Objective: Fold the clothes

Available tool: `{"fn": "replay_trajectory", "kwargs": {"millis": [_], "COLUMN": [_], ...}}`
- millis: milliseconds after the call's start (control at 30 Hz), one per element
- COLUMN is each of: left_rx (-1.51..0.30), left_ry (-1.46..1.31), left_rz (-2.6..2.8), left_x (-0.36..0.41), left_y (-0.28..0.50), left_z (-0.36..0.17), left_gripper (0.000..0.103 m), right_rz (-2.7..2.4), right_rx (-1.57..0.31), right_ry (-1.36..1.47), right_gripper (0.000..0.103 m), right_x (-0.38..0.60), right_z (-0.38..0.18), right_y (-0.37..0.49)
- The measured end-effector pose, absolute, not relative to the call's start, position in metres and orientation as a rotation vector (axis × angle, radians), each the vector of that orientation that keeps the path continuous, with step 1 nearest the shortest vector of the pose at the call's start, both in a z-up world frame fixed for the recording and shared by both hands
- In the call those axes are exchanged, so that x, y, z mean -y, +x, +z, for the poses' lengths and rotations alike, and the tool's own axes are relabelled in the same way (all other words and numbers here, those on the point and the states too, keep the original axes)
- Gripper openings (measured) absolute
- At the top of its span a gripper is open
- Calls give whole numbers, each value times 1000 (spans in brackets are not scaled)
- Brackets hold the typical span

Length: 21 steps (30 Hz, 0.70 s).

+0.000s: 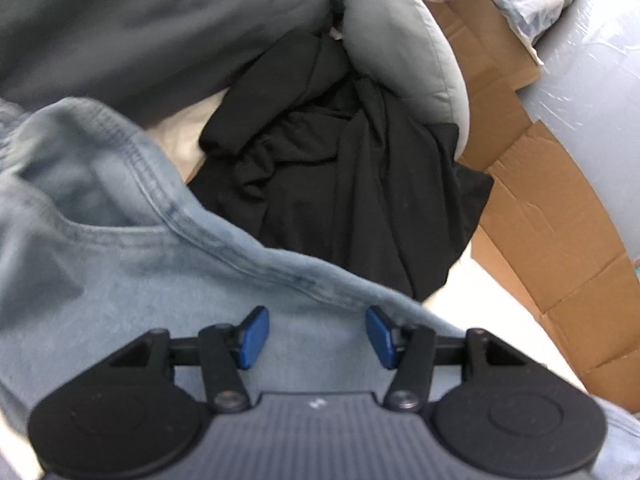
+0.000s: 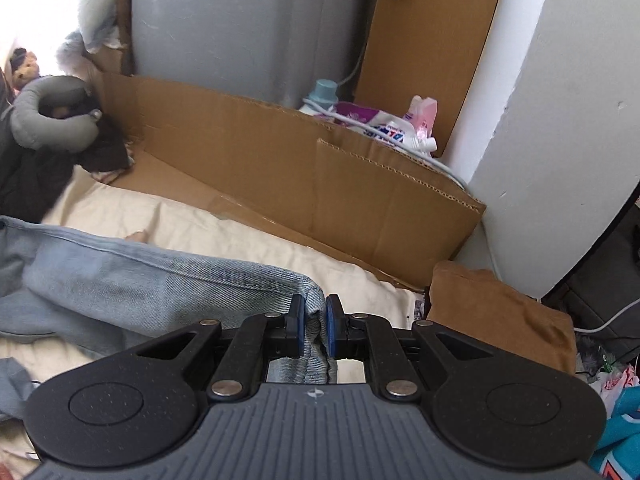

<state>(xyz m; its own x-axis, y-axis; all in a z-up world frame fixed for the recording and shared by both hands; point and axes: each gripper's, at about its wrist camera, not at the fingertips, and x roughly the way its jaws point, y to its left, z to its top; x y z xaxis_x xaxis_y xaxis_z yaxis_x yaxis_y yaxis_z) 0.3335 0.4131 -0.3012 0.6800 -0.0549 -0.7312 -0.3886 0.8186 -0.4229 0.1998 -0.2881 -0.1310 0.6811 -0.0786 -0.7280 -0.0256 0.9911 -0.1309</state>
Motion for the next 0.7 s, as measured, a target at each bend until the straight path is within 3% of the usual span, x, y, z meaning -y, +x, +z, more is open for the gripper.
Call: {"fn": "replay_trajectory", "kwargs": {"millis": [267, 567, 600, 667, 700], "left_rx": [-816, -914, -930, -956, -967], "left_ry": [-739, -875, -879, -884, -887], "left_rz": [234, 325, 335, 357, 365], "left_x": [-433, -448, -448, -449, -450], "left_y": [339, 369, 372, 378, 380], "left_z": [-291, -293, -295, -298, -299], "left_gripper": [56, 56, 53, 38, 21], "right_rz": [-26, -25, -26, -30, -31], "right_rx": [-873, -864, -862, -858, -858], "right_ry": [-122, -113, -110, -106, -105], "right_gripper": [9, 9, 9, 9, 9], "right_x": [290, 293, 294, 297, 298], "right_z": [-180, -192, -193, -196, -197], "right_y": [229, 238, 239, 242, 244]}}
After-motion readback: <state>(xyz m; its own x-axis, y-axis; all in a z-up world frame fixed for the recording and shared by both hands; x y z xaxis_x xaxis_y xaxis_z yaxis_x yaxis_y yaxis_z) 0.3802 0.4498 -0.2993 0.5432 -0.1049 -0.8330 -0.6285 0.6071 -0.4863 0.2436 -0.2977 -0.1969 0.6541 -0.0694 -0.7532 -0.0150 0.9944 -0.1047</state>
